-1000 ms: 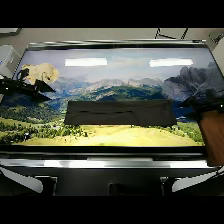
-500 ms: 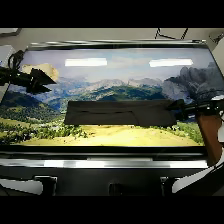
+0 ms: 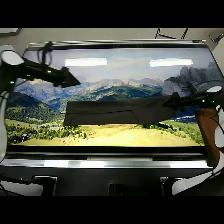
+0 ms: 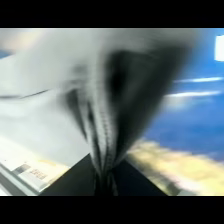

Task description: Fold the clothes and pants, and hang the long-sleeved shirts on hangers.

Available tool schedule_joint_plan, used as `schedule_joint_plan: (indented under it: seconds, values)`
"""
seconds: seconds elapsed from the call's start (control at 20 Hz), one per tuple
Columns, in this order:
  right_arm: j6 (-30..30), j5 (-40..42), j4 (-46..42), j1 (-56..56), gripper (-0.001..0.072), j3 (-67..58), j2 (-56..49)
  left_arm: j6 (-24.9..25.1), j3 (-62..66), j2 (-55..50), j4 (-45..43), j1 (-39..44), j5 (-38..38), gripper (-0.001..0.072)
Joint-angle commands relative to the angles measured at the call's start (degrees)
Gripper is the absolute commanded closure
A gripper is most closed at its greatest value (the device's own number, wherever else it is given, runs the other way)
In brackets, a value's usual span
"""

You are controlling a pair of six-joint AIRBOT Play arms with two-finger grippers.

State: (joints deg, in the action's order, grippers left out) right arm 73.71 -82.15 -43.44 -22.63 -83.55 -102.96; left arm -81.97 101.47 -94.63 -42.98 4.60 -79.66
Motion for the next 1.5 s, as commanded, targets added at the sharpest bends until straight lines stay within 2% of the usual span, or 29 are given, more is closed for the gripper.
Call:
schedule_joint_plan:
  seconds: [0.0,0.25,0.45,0.55,0.7,0.8,0.85,0.95,1.15,1.25,1.35,1.45]
  values:
    - [5.8,-1.5,0.8,4.0,0.0673,-0.1,10.2,0.3,0.0,-5.6,-2.8,11.6,12.0,0.0682]
    - [16.3,-3.4,-4.7,11.4,0.0672,-0.1,25.0,-8.2,0.0,-19.6,-1.4,23.3,13.6,0.0682]
    - [20.1,-3.3,-5.7,15.5,0.0672,-0.1,32.1,-12.3,0.0,-27.0,9.7,31.1,20.9,0.0682]
    - [21.5,-3.4,-5.5,16.1,0.0672,-0.1,33.7,-14.6,0.0,-29.4,16.1,35.0,26.1,0.0682]
    - [22.8,-3.1,-5.8,16.1,0.0672,-0.1,34.7,-15.0,0.0,-30.4,28.0,40.5,37.0,0.0683]
    - [22.9,-2.8,-5.7,16.1,0.0672,0.0,34.2,-15.0,0.3,-30.3,30.5,41.7,42.4,0.0683]
    - [22.9,-2.3,-5.7,16.2,0.0672,0.0,33.8,-14.9,0.3,-30.1,29.5,40.9,42.6,0.0684]
    - [22.8,-0.6,-4.5,16.7,0.0672,-0.1,32.5,-15.1,0.3,-28.5,20.4,36.9,39.1,0.0687]
    - [20.6,5.9,-0.5,25.1,0.0672,-0.1,27.1,-18.2,0.3,-17.6,-11.0,21.5,23.9,0.0686]
    - [20.3,11.1,2.5,30.9,0.0672,-0.1,22.6,-18.2,0.3,-9.8,-22.4,13.5,17.9,0.0686]
    - [19.9,16.0,6.4,36.7,0.0672,-0.1,16.9,-17.9,0.3,-0.8,-29.7,5.6,14.6,0.0685]
    - [18.4,21.5,12.3,42.1,0.0671,-0.1,10.1,-16.8,0.3,7.0,-30.8,-0.2,13.6,0.0684]
